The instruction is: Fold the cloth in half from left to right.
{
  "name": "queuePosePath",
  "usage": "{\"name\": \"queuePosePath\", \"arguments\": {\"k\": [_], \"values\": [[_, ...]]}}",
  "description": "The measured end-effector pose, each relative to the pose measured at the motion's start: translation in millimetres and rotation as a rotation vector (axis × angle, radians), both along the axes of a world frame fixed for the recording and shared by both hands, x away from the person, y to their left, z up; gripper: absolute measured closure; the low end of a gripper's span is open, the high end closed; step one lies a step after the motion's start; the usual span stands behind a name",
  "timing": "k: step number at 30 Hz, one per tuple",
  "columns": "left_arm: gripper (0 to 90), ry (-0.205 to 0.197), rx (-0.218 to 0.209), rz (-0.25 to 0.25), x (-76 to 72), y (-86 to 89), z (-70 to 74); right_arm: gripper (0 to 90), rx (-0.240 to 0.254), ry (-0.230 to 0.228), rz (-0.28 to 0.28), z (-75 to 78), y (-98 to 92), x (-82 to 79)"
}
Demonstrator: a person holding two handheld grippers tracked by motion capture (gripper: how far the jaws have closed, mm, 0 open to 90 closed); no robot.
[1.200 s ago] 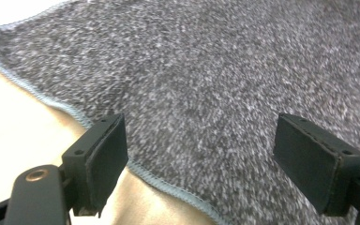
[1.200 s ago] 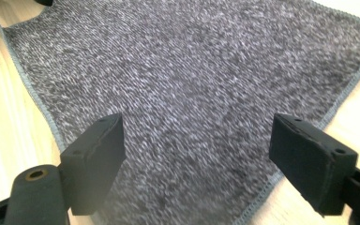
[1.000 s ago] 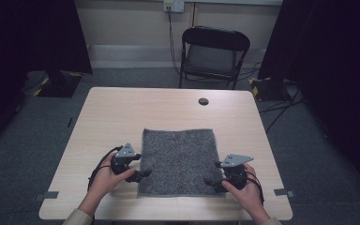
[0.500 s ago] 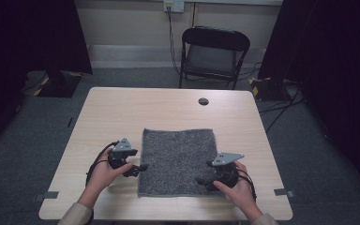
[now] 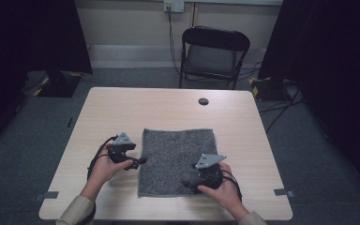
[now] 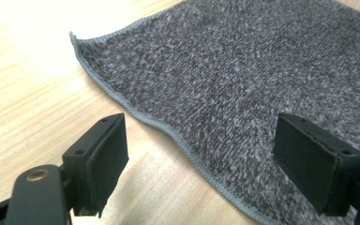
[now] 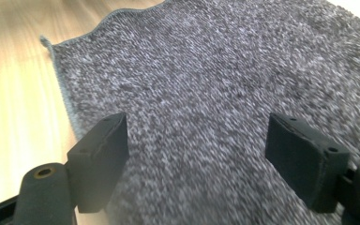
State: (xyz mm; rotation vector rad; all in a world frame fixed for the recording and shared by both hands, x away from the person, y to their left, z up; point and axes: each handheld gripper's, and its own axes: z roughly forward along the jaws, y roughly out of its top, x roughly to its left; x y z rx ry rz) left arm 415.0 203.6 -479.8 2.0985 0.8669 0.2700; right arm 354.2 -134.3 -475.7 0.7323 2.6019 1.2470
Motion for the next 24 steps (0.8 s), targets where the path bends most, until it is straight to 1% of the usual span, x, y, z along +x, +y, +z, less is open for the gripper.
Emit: {"name": "queuePosePath", "arguments": {"k": [3, 5, 10, 11, 13, 14, 15, 16, 18, 20, 22, 24], "values": [[18.0, 0.0, 0.016, -0.01, 3.6, -3.5, -2.1, 21.2, 0.001, 0.005, 0.0, -4.7, 6.8, 3.3], [18.0, 0.006, 0.009, -0.009, 5.5, -5.1, -3.1, 21.6, -0.003, 0.005, -0.004, -8.0, 10.4, 4.3], [18.0, 0.015, 0.023, -0.006, 10.5, -5.6, -5.1, 22.4, -0.047, 0.003, 0.009, -20.4, 17.1, 3.4], [18.0, 0.015, 0.026, -0.006, 11.1, -5.6, -5.4, 21.5, -0.051, -0.004, 0.013, -22.5, 17.8, 2.0], [18.1, 0.017, 0.025, -0.002, 11.3, -5.5, -5.5, 22.8, -0.071, -0.03, 0.02, -22.6, 19.7, -2.1], [18.1, 0.018, 0.026, 0.001, 11.4, -5.2, -5.3, 22.8, -0.068, -0.022, 0.022, -22.2, 20.4, -4.3], [18.0, 0.005, 0.04, -0.003, 12.3, -4.0, -4.4, 22.8, -0.069, -0.024, 0.029, -22.6, 21.4, -7.4], [18.1, 0.011, 0.031, -0.001, 12.3, -3.9, -4.3, 22.9, -0.066, -0.029, 0.032, -22.9, 21.9, -9.9], [18.1, 0.011, 0.026, 0.005, 12.5, -3.4, -3.2, 22.9, -0.065, -0.028, 0.035, -23.0, 22.4, -14.1], [18.1, 0.007, 0.036, 0.003, 13.0, -2.7, -1.9, 23.0, -0.061, -0.032, 0.034, -23.3, 22.2, -17.9], [18.1, 0.007, 0.033, 0.009, 13.6, -2.6, -1.0, 22.9, -0.058, -0.031, 0.029, -23.5, 22.4, -21.6], [18.1, 0.001, 0.04, 0.008, 15.1, -2.3, 0.6, 22.7, -0.057, -0.024, 0.031, -23.1, 23.7, -24.5]]}}
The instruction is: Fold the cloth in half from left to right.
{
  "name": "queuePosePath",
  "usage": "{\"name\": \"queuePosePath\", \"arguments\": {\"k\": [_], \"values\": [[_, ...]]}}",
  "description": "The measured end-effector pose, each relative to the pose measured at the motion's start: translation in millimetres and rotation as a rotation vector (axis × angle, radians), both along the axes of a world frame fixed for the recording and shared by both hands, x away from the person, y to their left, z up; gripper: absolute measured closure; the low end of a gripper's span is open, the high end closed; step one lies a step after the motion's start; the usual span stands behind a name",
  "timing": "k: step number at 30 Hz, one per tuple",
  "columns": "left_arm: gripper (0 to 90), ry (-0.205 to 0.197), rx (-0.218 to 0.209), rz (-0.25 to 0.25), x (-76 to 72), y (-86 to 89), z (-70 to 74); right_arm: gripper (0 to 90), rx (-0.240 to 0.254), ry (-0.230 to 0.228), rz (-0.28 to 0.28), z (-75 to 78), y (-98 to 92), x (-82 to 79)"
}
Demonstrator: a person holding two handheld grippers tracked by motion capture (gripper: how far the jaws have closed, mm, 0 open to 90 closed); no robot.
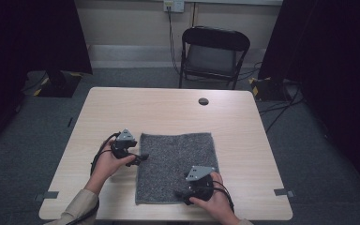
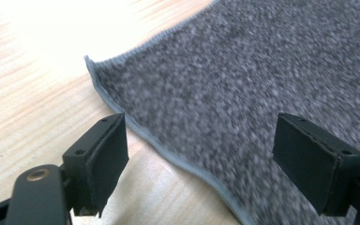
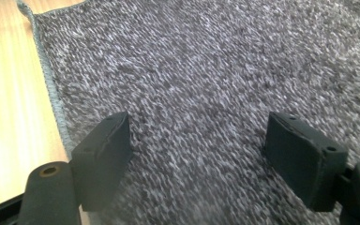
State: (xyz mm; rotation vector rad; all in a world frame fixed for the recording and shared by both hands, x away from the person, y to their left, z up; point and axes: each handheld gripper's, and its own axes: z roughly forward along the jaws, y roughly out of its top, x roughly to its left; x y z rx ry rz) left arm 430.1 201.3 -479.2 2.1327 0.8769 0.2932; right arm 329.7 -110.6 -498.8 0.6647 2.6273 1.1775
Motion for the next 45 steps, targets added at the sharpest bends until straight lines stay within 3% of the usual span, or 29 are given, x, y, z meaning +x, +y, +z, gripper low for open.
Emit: {"name": "queuePosePath", "arguments": {"k": [7, 17, 19, 36, 40, 45], "values": [[18.4, -0.013, 0.005, 0.006, 8.3, -2.1, 3.6, 23.5, 0.048, -0.005, 0.048, 10.3, 14.1, -2.6], [20.5, -0.012, 0.006, 0.006, 22.5, -6.0, 5.2, 26.7, 0.074, -0.012, 0.124, 21.7, 48.0, -2.2], [20.4, -0.015, 0.024, 0.007, 25.2, -5.1, 5.4, 27.4, 0.085, -0.009, 0.13, 23.4, 52.9, -2.1], [20.6, 0.02, 0.016, 0.061, 42.2, -4.7, -4.1, 31.8, 0.04, 0.007, 0.23, 17.5, 92.3, -6.1], [21.3, 0.002, 0.048, 0.052, 43.1, -3.1, -4.1, 32.8, 0.042, 0.01, 0.249, 18.1, 101.3, -8.0], [22.6, 0.008, 0.054, 0.047, 42.9, -2.7, -6.4, 35.9, 0.042, 0.009, 0.269, 16.9, 109.2, -9.1]]}}
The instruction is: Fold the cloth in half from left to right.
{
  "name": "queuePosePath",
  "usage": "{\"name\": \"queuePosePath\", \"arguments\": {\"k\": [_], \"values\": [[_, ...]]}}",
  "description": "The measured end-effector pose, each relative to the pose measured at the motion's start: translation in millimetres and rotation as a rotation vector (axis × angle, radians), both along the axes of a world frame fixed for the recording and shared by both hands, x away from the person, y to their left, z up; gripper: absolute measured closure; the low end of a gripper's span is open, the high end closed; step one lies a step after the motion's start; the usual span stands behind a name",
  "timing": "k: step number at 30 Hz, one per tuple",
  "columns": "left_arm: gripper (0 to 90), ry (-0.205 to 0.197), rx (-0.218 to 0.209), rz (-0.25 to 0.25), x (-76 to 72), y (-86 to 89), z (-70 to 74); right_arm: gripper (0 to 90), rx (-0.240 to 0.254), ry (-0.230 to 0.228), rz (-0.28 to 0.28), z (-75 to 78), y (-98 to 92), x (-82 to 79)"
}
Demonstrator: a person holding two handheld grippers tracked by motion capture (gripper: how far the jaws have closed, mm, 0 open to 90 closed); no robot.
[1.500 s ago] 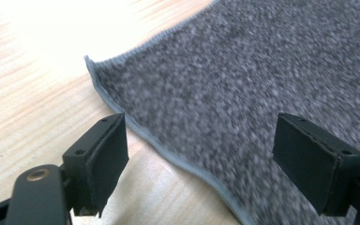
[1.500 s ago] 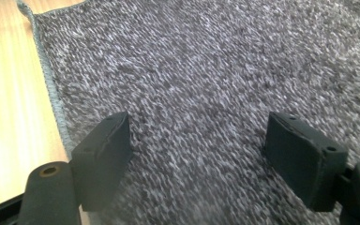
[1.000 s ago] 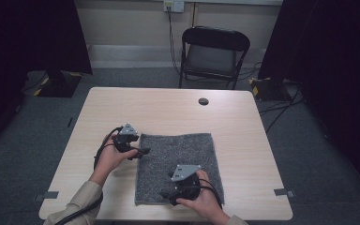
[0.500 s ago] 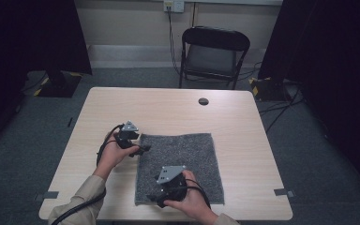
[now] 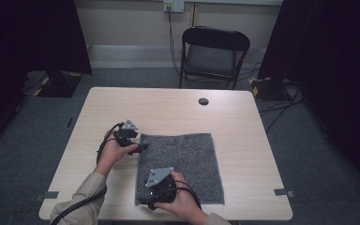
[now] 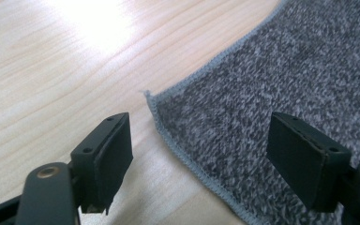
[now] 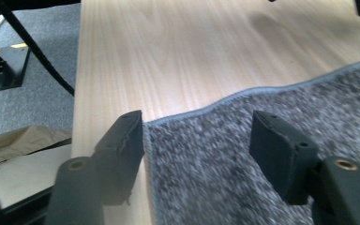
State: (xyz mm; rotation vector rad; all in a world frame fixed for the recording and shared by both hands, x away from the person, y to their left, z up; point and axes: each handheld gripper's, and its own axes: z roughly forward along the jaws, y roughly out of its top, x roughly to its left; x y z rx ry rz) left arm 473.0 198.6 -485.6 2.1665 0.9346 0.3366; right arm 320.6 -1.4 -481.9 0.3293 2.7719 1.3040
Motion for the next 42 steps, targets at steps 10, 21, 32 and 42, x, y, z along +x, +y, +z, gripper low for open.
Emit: {"name": "queuePosePath", "arguments": {"k": [10, 21, 32, 42], "values": [[23.7, -0.005, 0.032, -0.002, 2.0, -2.6, -3.3, 48.8, -0.018, 0.014, 0.06, -8.8, 9.3, -8.6], [24.7, -0.019, 0.051, 0.026, 7.1, -6.0, -5.4, 68.6, -0.062, -0.032, 0.086, -10.8, 10.4, -10.4], [39.3, -0.004, 0.045, 0.065, 9.5, -8.9, -5.8, 81.0, -0.049, -0.04, 0.069, -12.1, 8.8, -11.8], [56.4, 0.003, 0.041, 0.085, 10.4, -8.1, -3.8, 85.9, -0.049, -0.046, 0.065, -12.2, 8.8, -13.9]]}}
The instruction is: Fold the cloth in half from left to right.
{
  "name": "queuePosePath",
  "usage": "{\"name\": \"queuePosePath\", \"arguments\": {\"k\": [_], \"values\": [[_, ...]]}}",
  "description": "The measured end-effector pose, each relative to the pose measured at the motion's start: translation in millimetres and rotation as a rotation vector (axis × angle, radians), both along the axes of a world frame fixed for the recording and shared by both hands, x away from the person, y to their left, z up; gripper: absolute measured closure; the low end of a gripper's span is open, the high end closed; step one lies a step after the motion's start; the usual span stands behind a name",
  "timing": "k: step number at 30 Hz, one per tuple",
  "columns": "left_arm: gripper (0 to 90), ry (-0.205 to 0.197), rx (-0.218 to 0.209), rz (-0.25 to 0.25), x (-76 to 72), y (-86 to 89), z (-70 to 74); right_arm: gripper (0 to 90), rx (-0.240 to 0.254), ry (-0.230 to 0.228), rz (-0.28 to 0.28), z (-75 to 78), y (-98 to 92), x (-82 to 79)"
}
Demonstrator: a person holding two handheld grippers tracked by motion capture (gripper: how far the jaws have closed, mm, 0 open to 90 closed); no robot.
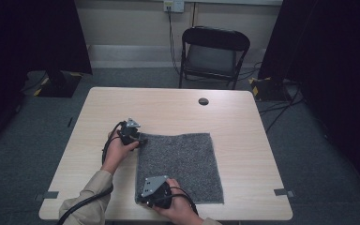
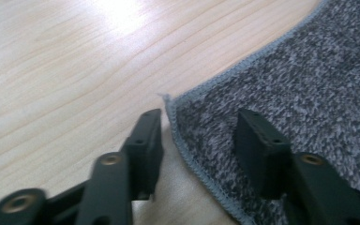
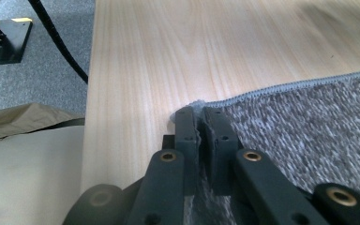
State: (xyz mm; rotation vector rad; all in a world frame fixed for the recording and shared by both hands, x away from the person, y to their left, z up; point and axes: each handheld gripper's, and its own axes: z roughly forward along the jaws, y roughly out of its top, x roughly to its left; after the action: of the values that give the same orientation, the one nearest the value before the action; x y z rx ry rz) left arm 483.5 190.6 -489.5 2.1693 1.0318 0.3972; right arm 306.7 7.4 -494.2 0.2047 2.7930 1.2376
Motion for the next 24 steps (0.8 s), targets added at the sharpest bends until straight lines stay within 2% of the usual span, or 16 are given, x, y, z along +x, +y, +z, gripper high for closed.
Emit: {"name": "queuePosePath", "arguments": {"k": [5, 6, 9, 16, 24], "values": [[72.7, 0.012, -0.016, -0.021, 0.3, -0.8, 0.4, 87.2, -0.007, -0.008, 0.002, 0.4, 0.8, -0.8], [75.5, 0.009, -0.007, -0.022, 0.3, -1.3, 1.0, 87.6, -0.009, -0.009, 0.004, 0.7, 1.3, -0.9], [80.8, 0.021, -0.022, -0.02, -0.1, -3.0, 1.5, 88.1, -0.013, -0.016, 0.005, 1.1, 2.1, -1.1], [87.0, 0.048, -0.052, -0.003, 0.1, -0.6, 7.8, 88.3, -0.002, 0.008, 0.0, 1.0, 1.7, -2.0], [88.8, 0.053, -0.027, -0.022, 0.2, -1.1, 24.1, 88.6, 0.034, 0.005, 0.006, 12.5, 3.7, -3.6]]}}
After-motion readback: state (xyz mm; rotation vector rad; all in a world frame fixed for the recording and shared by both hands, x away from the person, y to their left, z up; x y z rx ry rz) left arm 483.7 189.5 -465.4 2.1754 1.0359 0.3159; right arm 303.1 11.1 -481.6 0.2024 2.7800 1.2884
